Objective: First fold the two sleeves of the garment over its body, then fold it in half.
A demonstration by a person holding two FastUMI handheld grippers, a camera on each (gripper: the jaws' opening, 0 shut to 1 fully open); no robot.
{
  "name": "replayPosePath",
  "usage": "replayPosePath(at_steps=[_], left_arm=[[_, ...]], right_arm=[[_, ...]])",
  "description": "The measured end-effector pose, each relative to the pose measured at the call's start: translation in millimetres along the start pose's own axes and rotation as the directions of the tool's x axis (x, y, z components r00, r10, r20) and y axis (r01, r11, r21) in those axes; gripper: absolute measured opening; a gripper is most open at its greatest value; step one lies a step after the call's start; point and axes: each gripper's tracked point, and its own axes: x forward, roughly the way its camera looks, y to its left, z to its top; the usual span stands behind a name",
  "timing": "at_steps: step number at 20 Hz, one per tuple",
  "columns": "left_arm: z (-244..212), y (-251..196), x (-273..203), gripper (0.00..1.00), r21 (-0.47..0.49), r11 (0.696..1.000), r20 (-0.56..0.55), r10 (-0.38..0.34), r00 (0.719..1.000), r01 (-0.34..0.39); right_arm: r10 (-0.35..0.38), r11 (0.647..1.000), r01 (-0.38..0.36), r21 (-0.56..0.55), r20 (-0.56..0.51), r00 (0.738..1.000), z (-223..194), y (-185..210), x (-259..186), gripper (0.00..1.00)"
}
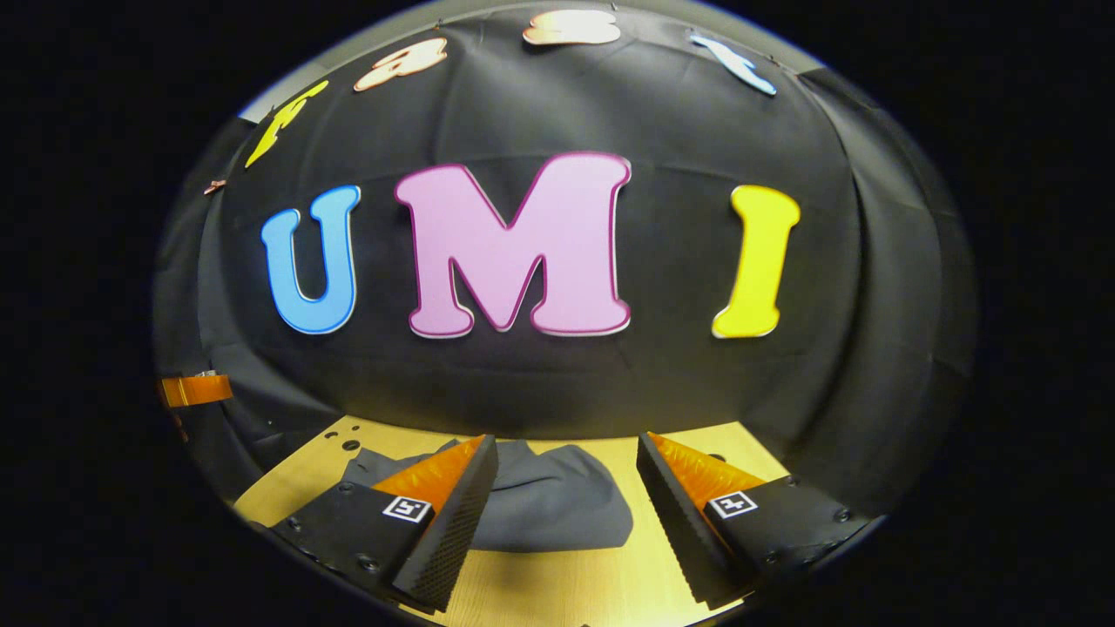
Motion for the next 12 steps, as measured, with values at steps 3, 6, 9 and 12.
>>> replayPosePath(at_steps=[3, 6, 9, 12], left_arm=[[14, -2, -50, 0.96, 0.058, 0.998, 0.049, -0.010, 0.999, 0.008], [4, -18, -93, 0.96, 0.010, 0.999, 0.055, -0.037, 0.998, 0.036], [-18, -24, -112, 0.96, -0.053, 0.996, 0.035, -0.064, 0.997, 0.066], [-42, -18, -129, 0.96, -0.037, 0.998, 0.013, -0.042, 0.999, 0.043]], right_arm=[[-0.023, 1.000, 0.022, 0.020, 0.029, 0.999, 13, 0, -51, 0.99], [-0.031, 0.997, 0.030, 0.071, 0.012, 0.999, 10, -1, -98, 0.99], [-0.006, 0.998, 0.007, 0.062, -0.017, 1.000, 1, 9, -129, 0.99], [0.025, 1.000, -0.025, 0.003, -0.027, 0.999, -9, 30, -159, 0.99]])
